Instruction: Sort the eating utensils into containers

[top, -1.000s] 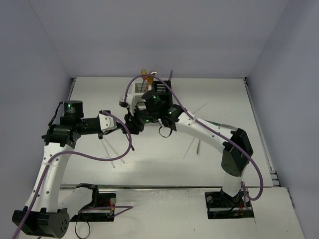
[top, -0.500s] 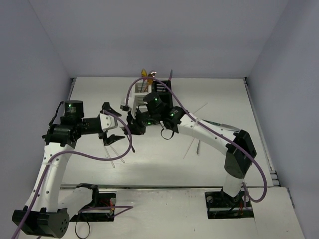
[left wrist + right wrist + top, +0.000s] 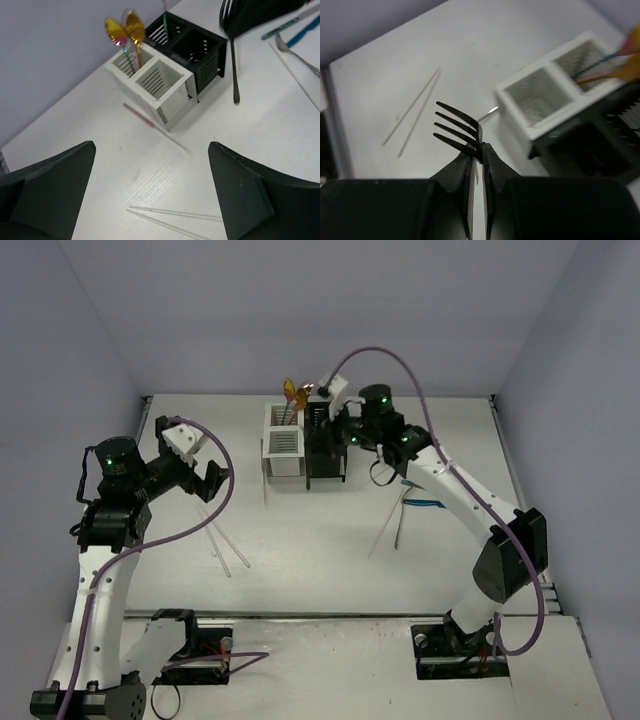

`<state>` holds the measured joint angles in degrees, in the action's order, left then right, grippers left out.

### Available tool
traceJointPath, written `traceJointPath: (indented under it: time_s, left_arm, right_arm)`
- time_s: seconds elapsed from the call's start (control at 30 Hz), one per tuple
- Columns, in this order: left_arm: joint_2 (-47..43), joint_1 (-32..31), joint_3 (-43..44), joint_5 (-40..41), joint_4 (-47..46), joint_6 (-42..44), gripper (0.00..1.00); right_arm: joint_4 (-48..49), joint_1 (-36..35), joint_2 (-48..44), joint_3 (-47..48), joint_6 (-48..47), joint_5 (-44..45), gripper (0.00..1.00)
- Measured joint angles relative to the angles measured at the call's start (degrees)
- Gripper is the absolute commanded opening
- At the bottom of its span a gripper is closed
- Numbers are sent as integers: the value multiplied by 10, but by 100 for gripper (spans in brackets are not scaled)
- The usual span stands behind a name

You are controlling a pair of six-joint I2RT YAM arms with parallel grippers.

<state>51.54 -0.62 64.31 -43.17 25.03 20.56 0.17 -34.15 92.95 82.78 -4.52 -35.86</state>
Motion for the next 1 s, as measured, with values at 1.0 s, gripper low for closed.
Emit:
traceJointPath:
  time_s: [1.0]
  left_arm:
    - [71,0,-32,172,59,-177,93]
  right_arm:
    - [233,175,211,186,229,170,0]
